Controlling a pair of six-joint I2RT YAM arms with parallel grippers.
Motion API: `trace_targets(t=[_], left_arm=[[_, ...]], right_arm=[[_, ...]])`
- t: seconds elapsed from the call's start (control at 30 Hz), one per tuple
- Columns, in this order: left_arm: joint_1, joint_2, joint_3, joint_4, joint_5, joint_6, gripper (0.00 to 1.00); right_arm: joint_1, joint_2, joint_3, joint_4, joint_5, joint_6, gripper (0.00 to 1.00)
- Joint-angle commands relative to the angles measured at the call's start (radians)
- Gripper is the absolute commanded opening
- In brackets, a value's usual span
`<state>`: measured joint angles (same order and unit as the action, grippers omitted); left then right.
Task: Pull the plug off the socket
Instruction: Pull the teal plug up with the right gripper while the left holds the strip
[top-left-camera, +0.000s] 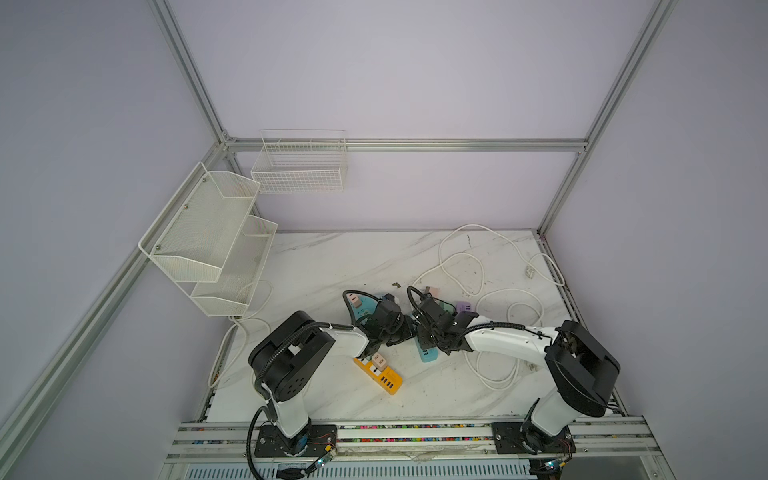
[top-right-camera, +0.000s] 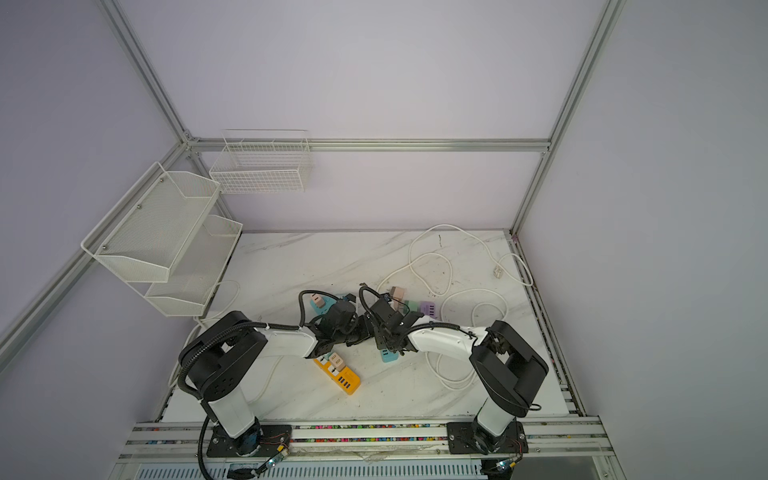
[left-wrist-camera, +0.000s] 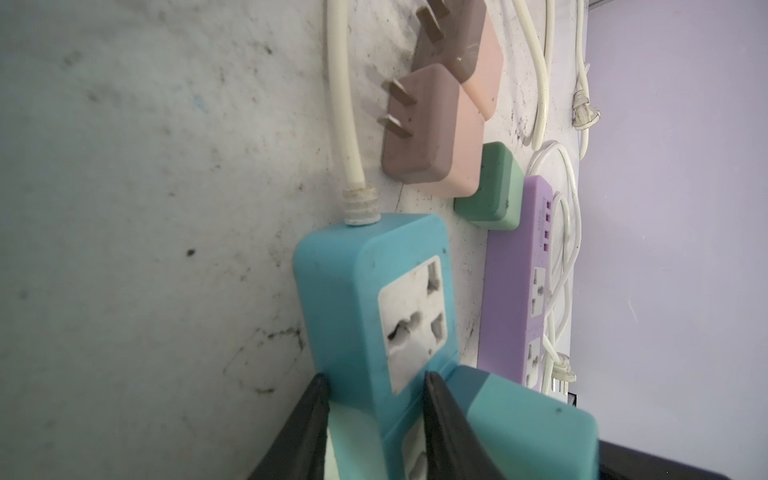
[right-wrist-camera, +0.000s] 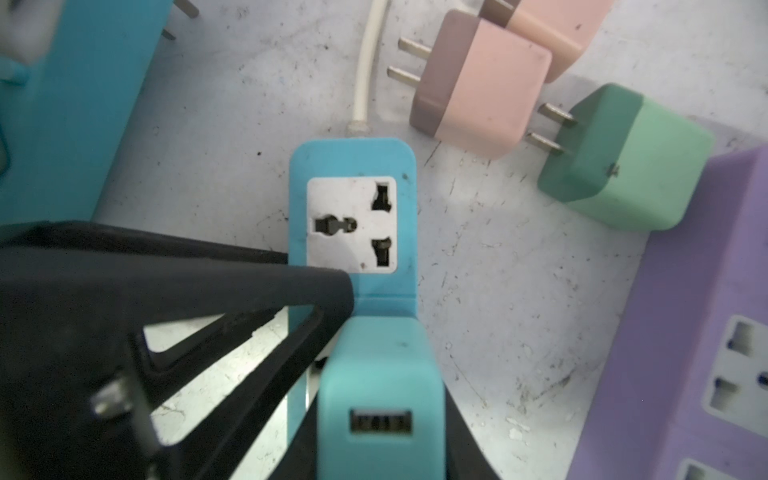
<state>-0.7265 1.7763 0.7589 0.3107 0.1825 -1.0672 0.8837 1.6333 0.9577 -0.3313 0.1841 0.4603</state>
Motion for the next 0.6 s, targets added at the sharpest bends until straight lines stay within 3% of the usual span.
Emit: trace_targets(t=[0.0, 0.33, 0.57], left_arm=[[-0.015, 0.071, -0.051, -0.119, -0.021, -0.007, 0.36], [-0.022, 0.063, -0.061, -0.120, -0.024, -0.007, 0.35], [-0.031, 0.055, -0.077, -0.128, -0.045, -0.017, 0.34]], right_arm=[[0.028, 0.010, 0.047, 0.007, -0.009, 0.029, 0.18], [0.027, -0.013, 0.039, -0.012, 0.042, 0.041, 0.18], [0.039, -0.043, 0.003, 0.060, -0.030, 0.055, 0.16]])
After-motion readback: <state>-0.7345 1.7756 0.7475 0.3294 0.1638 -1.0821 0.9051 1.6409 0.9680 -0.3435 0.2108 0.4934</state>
